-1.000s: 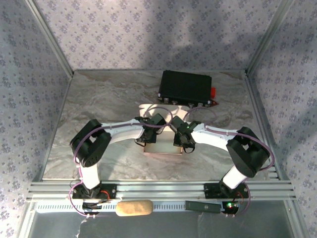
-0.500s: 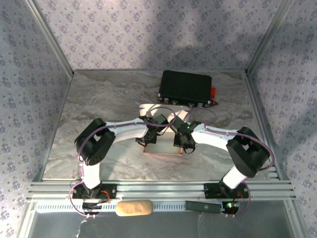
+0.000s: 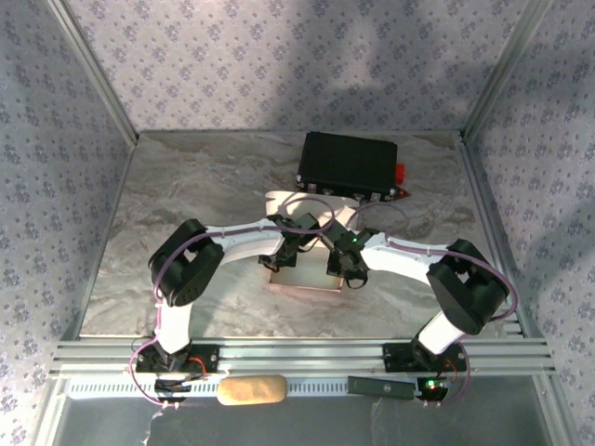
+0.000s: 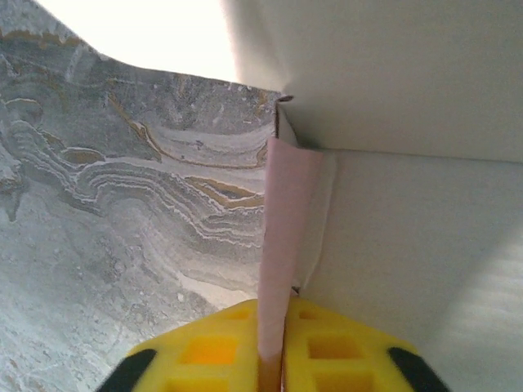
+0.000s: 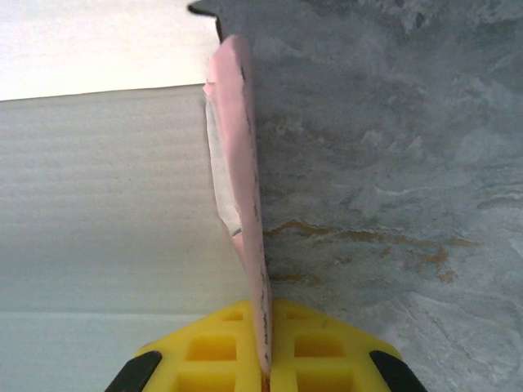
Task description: Fold the paper box
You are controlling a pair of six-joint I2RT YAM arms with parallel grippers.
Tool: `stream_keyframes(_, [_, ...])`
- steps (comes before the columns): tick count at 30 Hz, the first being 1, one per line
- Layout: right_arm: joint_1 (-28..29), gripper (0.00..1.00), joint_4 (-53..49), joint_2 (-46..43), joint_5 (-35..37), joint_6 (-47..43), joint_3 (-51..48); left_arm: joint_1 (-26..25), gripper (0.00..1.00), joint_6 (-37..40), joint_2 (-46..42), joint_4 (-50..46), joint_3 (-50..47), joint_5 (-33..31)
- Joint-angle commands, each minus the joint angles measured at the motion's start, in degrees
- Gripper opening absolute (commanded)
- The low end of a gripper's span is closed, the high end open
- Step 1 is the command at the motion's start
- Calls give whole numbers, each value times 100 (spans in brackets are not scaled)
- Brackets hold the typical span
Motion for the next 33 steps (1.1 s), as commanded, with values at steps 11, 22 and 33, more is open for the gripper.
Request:
stream_keyframes(11, [35,0,-287,-41,390,32,62,-521,57,-160,-689,-176,-276,-164])
stream_keyframes(22, [46,0,-305,-65,397,38,62,-314,64,80,-1119,326,-496,435])
stream_keyframes(33, [57,0,-331,-78,401,21,87,-98,55,141,-1280,378,-770,597])
